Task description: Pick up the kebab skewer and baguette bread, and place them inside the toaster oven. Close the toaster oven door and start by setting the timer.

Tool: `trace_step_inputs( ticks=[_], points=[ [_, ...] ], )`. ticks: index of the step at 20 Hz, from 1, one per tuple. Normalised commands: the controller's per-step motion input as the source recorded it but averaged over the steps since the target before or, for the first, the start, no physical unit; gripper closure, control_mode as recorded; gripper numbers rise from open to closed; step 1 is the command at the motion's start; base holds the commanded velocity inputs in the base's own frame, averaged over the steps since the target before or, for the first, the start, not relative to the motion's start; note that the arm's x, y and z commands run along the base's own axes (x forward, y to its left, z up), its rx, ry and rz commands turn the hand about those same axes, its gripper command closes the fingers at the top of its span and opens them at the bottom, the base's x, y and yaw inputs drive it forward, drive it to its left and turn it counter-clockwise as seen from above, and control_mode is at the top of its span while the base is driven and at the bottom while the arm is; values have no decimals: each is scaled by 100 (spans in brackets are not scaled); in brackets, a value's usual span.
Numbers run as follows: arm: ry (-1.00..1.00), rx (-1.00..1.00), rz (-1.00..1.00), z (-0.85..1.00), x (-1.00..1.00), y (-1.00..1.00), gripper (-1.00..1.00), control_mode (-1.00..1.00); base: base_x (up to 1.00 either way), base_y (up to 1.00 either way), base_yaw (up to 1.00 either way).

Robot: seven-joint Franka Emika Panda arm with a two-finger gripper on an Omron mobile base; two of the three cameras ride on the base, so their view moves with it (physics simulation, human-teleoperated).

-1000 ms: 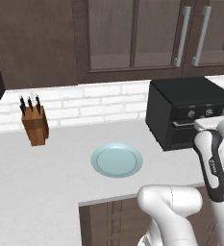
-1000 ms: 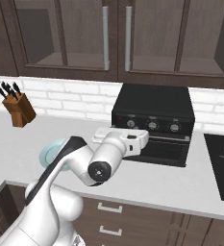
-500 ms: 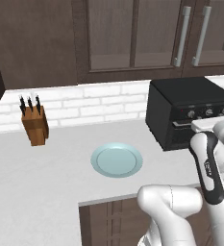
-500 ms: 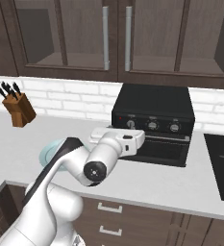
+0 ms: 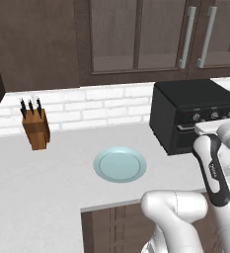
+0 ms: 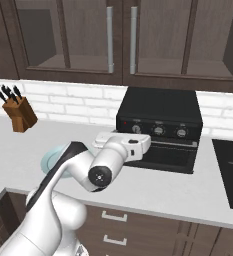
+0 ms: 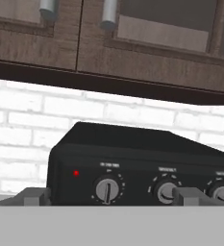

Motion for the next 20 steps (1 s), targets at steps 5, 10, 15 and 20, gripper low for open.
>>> trace_step_inputs(
  ticks=[5,10,15,20],
  points=[
    [-1,0,0,-1,23,-1,-100,-100,0,0,0],
    [-1,0,0,-5,20,-7,-100,-100,0,0,0],
    [-3,0,0,-5,8,-11,-100,-100,0,0,0],
    [-2,0,0,-14,0,-10,-100,-100,0,0,0]
  ],
)
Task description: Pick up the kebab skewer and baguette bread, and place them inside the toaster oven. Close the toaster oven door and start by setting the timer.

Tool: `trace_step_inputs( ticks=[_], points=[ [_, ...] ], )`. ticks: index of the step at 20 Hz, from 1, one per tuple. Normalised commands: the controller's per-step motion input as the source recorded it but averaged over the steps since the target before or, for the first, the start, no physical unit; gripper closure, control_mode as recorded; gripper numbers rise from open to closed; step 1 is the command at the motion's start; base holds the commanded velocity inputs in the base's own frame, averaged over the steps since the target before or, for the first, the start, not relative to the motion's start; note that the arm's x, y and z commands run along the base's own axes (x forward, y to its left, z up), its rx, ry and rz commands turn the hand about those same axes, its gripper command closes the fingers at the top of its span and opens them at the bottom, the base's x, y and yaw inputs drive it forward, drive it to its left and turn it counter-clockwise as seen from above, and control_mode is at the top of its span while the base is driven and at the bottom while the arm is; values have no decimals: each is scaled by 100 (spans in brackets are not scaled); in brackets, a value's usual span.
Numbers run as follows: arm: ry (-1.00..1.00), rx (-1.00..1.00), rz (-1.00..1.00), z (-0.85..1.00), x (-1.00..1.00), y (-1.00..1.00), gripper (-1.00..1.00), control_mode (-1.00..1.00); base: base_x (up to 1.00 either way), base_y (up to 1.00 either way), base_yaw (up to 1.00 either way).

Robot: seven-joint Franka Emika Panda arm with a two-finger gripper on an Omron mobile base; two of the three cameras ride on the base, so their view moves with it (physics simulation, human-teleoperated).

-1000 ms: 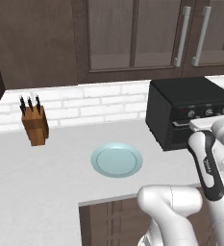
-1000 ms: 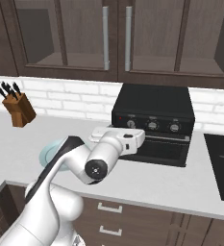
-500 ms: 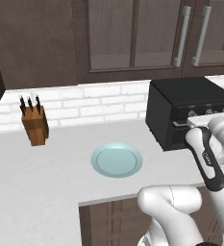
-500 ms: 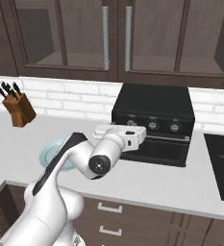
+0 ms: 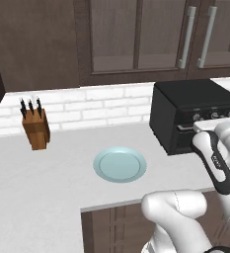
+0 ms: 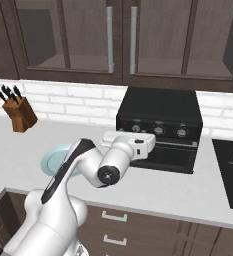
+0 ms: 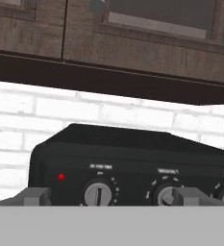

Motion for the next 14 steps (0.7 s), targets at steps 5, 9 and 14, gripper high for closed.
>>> trace_step_inputs(
  ticks=[5,9,14],
  points=[
    [-1,0,0,-12,8,0,-100,-100,0,0,0],
    [-3,0,0,0,16,-1,-100,-100,0,0,0],
    [-3,0,0,0,15,0,-100,-100,0,0,0]
  ],
)
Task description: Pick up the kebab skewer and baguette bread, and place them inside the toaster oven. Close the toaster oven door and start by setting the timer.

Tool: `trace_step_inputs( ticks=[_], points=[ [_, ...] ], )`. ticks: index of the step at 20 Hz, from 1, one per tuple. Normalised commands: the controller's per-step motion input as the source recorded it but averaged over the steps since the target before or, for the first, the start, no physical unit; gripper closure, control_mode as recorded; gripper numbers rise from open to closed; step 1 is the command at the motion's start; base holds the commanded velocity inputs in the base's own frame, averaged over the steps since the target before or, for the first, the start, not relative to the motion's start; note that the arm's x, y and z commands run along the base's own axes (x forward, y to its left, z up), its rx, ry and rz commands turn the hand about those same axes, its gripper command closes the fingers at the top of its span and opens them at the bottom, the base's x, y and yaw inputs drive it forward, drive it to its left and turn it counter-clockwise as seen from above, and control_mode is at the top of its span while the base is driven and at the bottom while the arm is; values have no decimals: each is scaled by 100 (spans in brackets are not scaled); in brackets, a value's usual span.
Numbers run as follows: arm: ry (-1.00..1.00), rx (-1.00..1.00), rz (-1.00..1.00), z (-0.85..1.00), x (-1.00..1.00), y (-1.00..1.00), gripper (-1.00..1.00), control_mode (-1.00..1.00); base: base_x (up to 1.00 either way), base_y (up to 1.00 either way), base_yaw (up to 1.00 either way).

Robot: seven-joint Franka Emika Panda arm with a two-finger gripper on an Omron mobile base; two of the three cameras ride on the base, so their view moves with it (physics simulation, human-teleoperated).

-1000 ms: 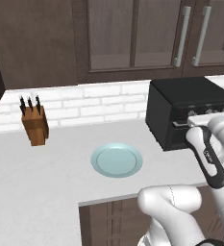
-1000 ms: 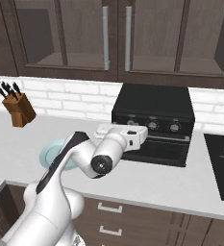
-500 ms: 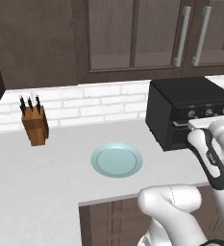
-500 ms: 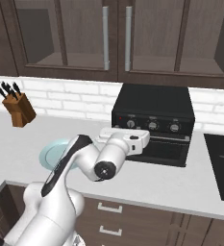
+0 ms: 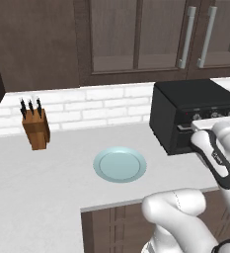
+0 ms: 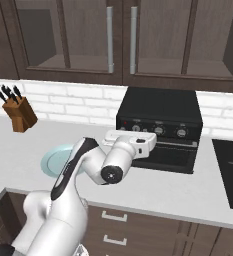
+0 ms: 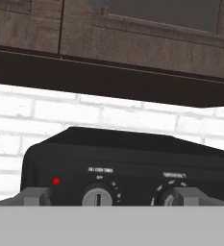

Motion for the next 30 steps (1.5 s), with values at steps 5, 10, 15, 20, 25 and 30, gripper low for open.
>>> trace_step_inputs(
  ticks=[5,10,15,20,25,30],
  points=[
    [-2,-2,0,-2,9,0,-100,-100,0,0,0],
    [-1,-1,0,0,12,-3,-100,-100,0,0,0],
    [0,-1,0,0,7,-12,-100,-100,0,0,0],
    [0,-3,0,-9,0,-15,-100,-100,0,0,0],
    [0,-3,0,-12,5,-2,-100,-100,0,0,0],
    [0,-2,0,0,20,0,-100,-100,0,0,0]
  ],
)
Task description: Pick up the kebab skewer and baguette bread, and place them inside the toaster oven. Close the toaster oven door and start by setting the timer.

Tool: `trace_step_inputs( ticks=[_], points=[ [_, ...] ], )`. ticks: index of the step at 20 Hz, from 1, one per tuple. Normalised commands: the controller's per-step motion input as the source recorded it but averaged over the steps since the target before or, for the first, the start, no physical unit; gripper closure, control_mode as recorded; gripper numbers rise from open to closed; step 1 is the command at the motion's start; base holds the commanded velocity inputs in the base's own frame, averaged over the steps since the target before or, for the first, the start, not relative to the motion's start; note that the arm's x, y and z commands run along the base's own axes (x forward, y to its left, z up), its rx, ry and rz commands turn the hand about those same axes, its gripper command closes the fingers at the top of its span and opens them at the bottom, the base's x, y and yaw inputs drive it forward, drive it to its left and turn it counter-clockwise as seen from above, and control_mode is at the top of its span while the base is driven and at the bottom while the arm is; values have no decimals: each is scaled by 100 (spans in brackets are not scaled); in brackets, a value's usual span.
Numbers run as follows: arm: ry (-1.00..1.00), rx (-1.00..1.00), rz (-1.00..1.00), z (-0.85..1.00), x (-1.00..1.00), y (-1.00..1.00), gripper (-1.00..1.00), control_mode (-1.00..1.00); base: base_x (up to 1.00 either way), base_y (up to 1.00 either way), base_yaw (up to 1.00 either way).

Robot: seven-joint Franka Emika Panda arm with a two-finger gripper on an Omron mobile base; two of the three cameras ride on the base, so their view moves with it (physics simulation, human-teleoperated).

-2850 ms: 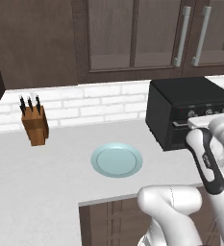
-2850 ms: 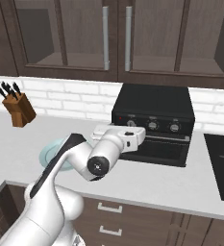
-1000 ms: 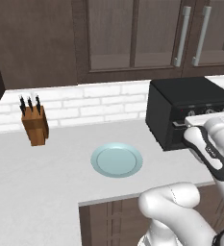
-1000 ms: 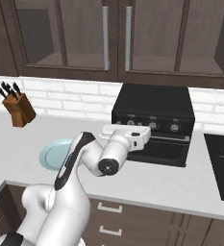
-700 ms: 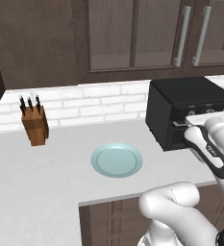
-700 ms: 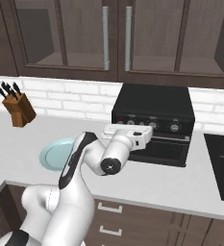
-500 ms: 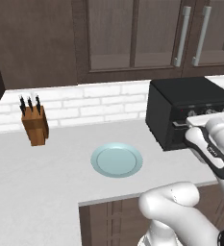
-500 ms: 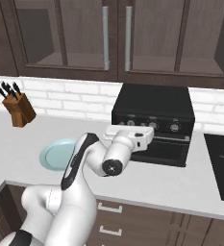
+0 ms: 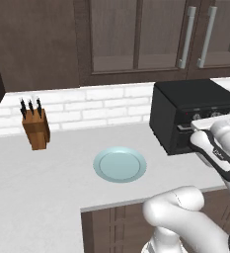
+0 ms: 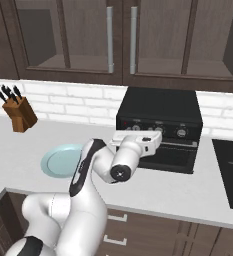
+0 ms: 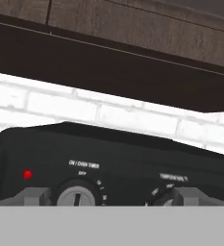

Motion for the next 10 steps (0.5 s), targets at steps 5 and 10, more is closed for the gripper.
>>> trace_step_inputs(
  ticks=[5,10],
  points=[
    [0,-3,0,-4,14,0,-100,-100,0,0,0],
    [0,-3,0,-10,8,0,-100,-100,0,0,0]
  ],
)
